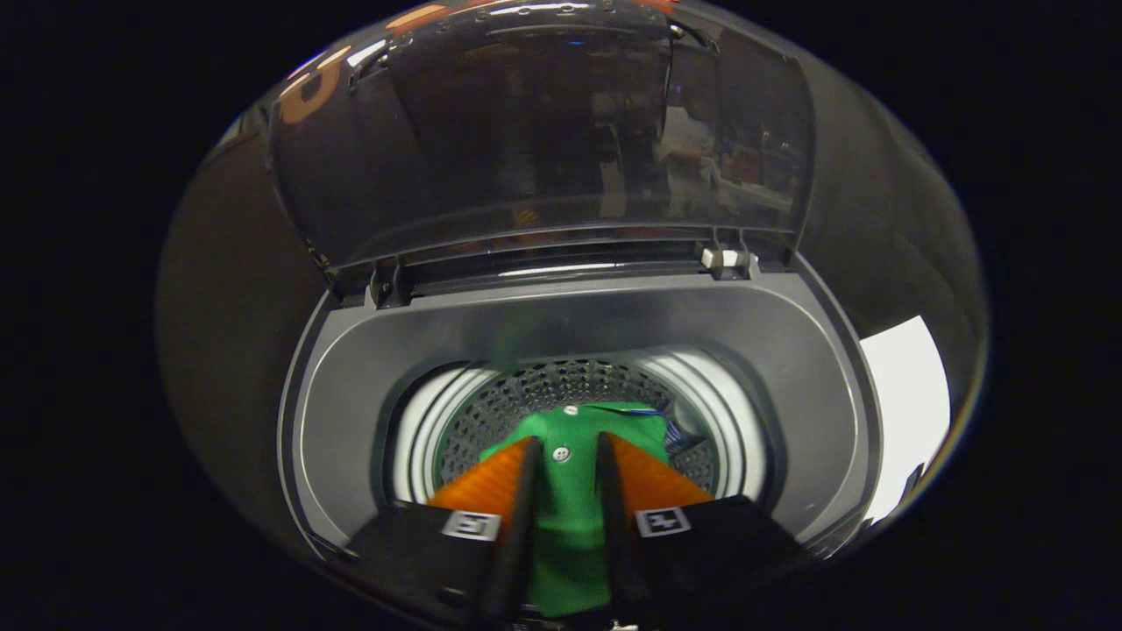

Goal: Put the clothes into the washing machine and then close the washing machine lid.

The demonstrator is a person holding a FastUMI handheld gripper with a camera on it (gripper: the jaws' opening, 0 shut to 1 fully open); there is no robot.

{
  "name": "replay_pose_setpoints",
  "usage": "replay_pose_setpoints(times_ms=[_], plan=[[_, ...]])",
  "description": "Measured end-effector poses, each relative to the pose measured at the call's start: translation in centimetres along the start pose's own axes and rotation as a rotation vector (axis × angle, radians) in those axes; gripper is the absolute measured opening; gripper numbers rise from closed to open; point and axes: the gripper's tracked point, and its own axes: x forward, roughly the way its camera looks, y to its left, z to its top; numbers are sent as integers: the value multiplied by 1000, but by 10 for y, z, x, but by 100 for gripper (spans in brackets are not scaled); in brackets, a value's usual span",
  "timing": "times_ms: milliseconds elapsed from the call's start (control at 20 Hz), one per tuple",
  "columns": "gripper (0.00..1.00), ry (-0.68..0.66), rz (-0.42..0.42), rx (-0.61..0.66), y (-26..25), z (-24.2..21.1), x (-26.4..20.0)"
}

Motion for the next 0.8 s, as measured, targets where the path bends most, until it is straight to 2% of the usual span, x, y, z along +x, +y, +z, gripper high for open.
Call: replay_pose_setpoints(times_ms=[150,450,800], plan=[[100,9,-5,3,-2,-3,-4],[99,-43,-33,33,-15,2,-26],[99,-271,-34,22,-17,70,-98]])
